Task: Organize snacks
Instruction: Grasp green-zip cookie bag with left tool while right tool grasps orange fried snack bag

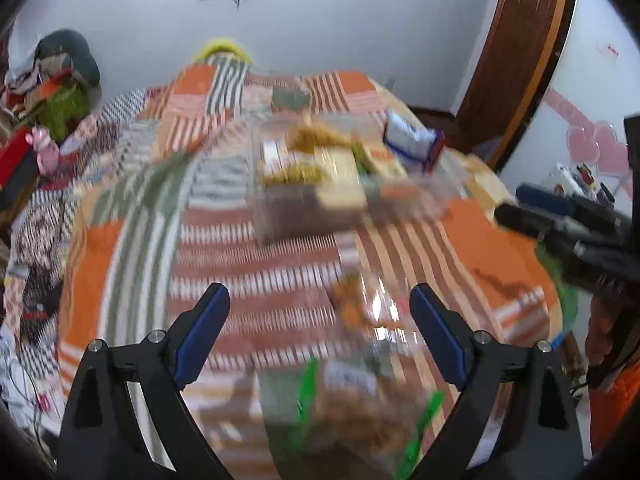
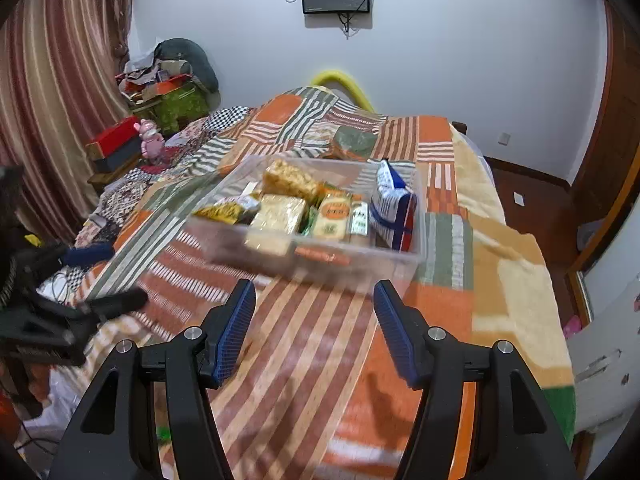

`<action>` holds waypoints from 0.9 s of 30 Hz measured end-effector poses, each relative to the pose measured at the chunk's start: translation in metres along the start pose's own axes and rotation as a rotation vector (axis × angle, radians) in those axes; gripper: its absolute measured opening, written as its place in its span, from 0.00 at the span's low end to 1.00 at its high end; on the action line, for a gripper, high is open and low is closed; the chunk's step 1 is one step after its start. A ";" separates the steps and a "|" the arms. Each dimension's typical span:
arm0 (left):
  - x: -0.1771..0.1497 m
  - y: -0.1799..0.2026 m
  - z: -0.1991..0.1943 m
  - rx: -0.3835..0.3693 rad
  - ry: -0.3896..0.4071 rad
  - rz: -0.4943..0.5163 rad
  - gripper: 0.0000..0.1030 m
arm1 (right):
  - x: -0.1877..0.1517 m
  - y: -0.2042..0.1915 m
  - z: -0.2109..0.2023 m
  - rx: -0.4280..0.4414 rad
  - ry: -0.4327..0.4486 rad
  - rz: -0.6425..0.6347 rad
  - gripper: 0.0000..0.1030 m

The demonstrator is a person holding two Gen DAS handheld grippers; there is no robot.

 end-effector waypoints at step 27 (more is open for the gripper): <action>-0.092 -0.012 0.039 -0.064 -0.127 -0.068 0.79 | -0.040 -0.041 0.047 0.051 -0.123 -0.009 0.76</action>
Point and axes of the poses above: each gripper's, at about its wrist camera, not at the fingertips, and z roughly the way its jaws point, y to its right, x to its top, the point moved 5 cm from there along z, roughly the way its jaws point, and after that the axes turned 15 degrees about x, right-handed, at the moved point
